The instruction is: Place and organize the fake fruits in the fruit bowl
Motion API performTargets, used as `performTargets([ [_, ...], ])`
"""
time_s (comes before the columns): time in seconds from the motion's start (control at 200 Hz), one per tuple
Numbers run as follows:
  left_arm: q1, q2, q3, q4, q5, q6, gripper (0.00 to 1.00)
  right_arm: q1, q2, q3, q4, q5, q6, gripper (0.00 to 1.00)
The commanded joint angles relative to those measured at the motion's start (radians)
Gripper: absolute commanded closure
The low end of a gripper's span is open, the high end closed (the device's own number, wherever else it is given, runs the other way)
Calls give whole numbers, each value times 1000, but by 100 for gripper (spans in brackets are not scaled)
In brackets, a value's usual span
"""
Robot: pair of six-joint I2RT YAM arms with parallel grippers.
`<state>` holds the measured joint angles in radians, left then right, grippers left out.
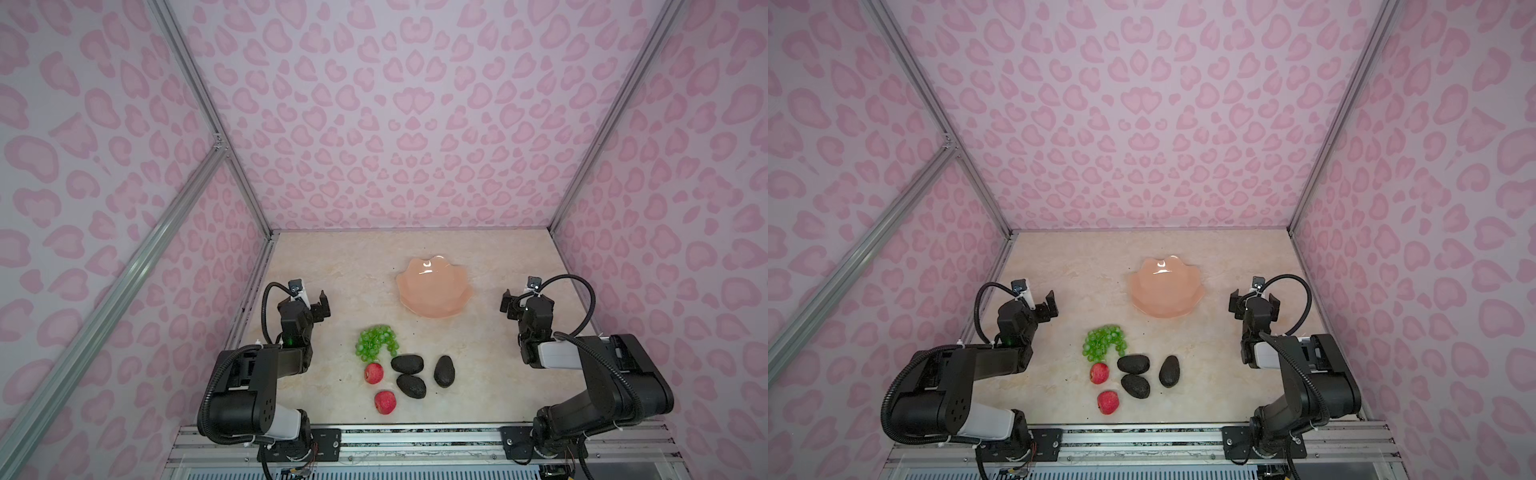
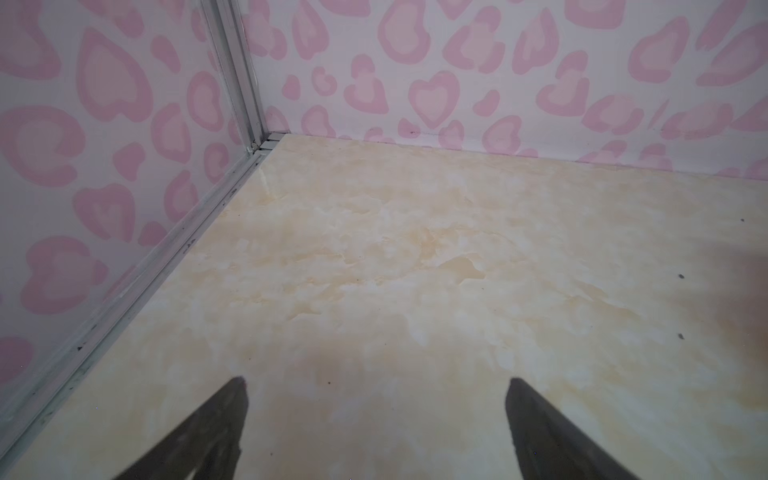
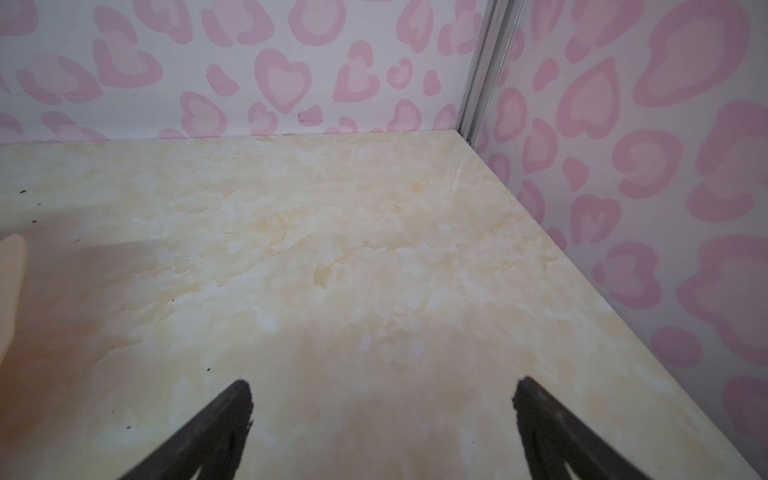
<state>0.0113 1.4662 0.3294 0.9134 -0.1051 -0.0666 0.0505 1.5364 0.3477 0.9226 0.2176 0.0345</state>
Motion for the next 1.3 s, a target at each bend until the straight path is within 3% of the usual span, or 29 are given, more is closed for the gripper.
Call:
performTargets([
  [0.0, -1, 2, 10, 42, -3, 10, 2, 0, 3, -1, 36, 19, -1, 1],
  [0.775, 0, 3, 10, 42, -1, 10, 2, -1, -1, -7, 42, 19, -3, 1],
  [0.83, -1, -4, 3, 56, -13, 4, 2, 15, -31, -22, 93, 70, -15, 1],
  [0.875, 0, -46, 40, -26, -67, -16, 1, 39, -126, 22, -77, 144, -16, 1],
  [0.95, 10, -159, 190, -380, -128, -73, 2, 49, -240, 148, -392, 198, 41, 1],
  [1.02, 14, -223, 294, -569, -78, -136, 2, 48, -316, 267, -609, 171, 171, 1],
  [1.075, 13, -265, 326, -621, -30, -200, 1, 46, -351, 337, -751, 194, 395, 1],
  [1.1, 13, -281, 337, -641, -21, -231, 1, 34, -361, 355, -795, 148, 429, 1],
  [1.15, 13, -318, 348, -669, -1, -283, 1, -3, -380, 365, -824, -84, 372, 1],
  [1.205, 13, -360, 336, -677, 18, -321, 1, -3, -421, 354, -847, -213, 354, 5],
  [1.295, 14, -437, 315, -717, 42, -346, 0, 123, -482, 406, -1048, -131, 350, 9],
])
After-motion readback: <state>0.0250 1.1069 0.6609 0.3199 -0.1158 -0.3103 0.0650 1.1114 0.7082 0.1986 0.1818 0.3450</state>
